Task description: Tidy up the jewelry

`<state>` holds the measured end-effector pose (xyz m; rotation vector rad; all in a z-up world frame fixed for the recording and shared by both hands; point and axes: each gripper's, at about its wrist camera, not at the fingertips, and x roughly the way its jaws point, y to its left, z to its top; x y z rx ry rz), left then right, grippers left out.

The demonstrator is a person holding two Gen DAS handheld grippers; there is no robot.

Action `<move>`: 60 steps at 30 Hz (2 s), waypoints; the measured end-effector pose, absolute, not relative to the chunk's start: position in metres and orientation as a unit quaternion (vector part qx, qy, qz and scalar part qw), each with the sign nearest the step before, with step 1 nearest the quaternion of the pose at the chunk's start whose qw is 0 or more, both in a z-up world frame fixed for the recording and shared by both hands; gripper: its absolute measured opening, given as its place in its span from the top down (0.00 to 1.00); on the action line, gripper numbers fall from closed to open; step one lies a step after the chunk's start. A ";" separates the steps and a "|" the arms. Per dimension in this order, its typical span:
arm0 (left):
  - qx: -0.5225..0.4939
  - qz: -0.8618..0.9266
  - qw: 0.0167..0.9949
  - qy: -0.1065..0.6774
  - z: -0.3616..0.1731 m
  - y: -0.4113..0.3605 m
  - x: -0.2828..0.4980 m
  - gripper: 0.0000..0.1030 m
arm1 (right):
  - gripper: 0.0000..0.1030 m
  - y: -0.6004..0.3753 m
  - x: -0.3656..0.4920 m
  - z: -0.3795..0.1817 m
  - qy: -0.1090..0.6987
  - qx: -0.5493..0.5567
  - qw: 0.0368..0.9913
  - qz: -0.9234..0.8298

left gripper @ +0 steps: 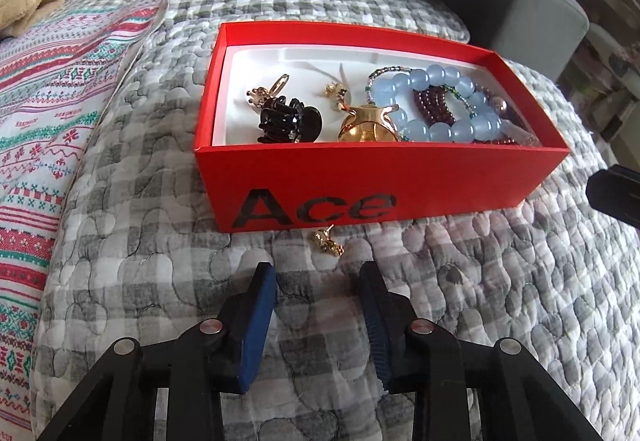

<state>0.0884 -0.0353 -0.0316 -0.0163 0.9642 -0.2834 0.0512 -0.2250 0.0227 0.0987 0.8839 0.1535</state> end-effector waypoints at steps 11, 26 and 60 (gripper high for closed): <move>0.001 -0.126 0.883 0.451 -0.035 -0.051 0.099 0.86 | 0.46 -0.235 0.050 0.017 0.436 0.051 0.896 0.069; -0.037 -0.154 0.873 0.462 -0.022 -0.044 0.094 0.99 | 0.46 -0.238 0.049 0.018 0.434 0.049 0.897 0.062; -0.015 -0.133 0.920 0.369 0.034 -0.028 0.071 0.30 | 0.45 -0.233 0.039 0.031 0.427 0.043 0.902 0.056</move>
